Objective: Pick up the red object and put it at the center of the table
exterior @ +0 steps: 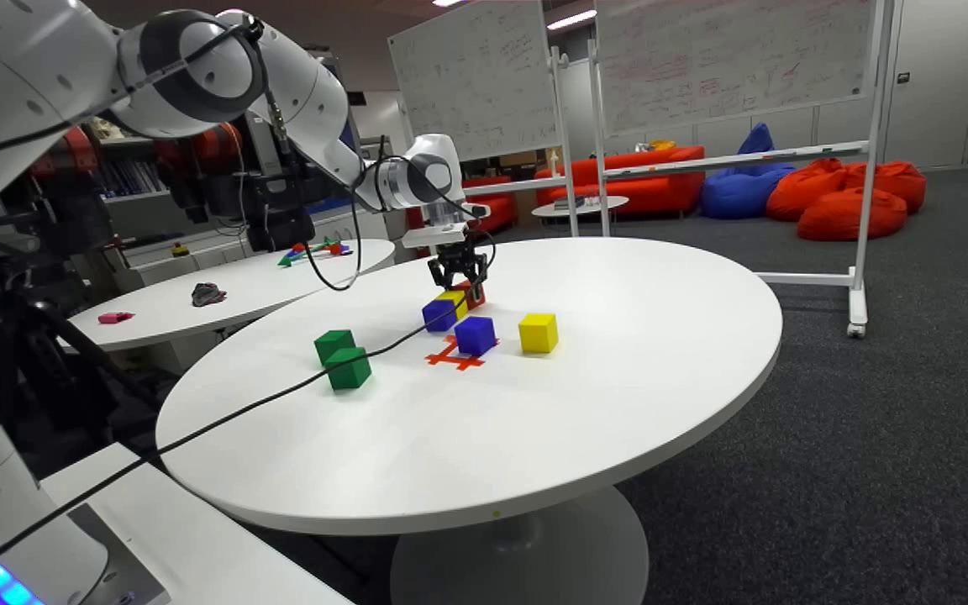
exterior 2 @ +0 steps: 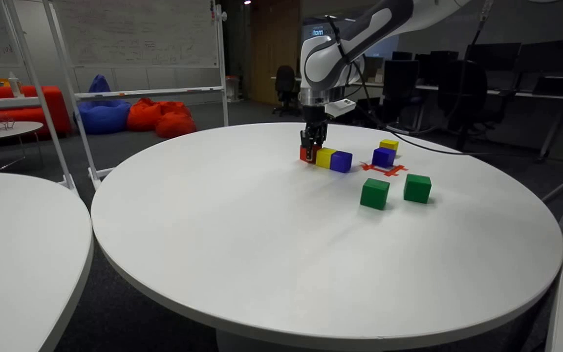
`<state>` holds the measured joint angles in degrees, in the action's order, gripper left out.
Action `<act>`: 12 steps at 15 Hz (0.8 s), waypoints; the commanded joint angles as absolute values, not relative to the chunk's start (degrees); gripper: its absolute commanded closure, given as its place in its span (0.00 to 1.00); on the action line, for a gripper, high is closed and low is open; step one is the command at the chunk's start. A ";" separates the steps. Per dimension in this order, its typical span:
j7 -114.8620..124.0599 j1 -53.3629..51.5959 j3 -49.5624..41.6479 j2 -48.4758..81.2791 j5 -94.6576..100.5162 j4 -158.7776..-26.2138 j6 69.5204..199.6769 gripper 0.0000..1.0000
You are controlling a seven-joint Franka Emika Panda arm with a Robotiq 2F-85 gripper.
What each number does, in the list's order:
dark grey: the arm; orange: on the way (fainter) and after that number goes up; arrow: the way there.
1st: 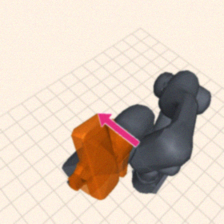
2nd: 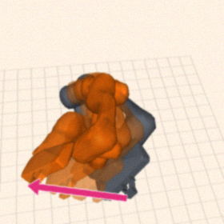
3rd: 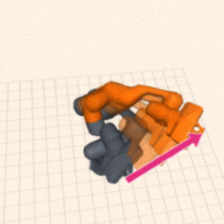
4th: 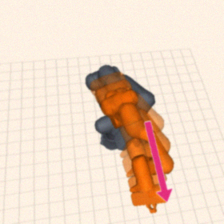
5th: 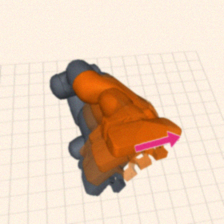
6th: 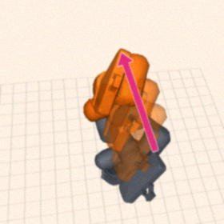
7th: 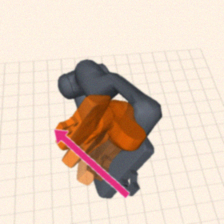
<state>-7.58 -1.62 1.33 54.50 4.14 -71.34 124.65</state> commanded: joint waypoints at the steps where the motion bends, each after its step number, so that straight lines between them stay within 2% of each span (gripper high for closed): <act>1: -7.28 -1.83 1.01 54.59 4.54 -71.05 124.57 0.64; 12: -7.29 -1.96 1.09 53.49 4.61 -72.23 125.32 0.65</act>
<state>-7.58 -1.64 1.33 54.49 4.14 -71.32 124.67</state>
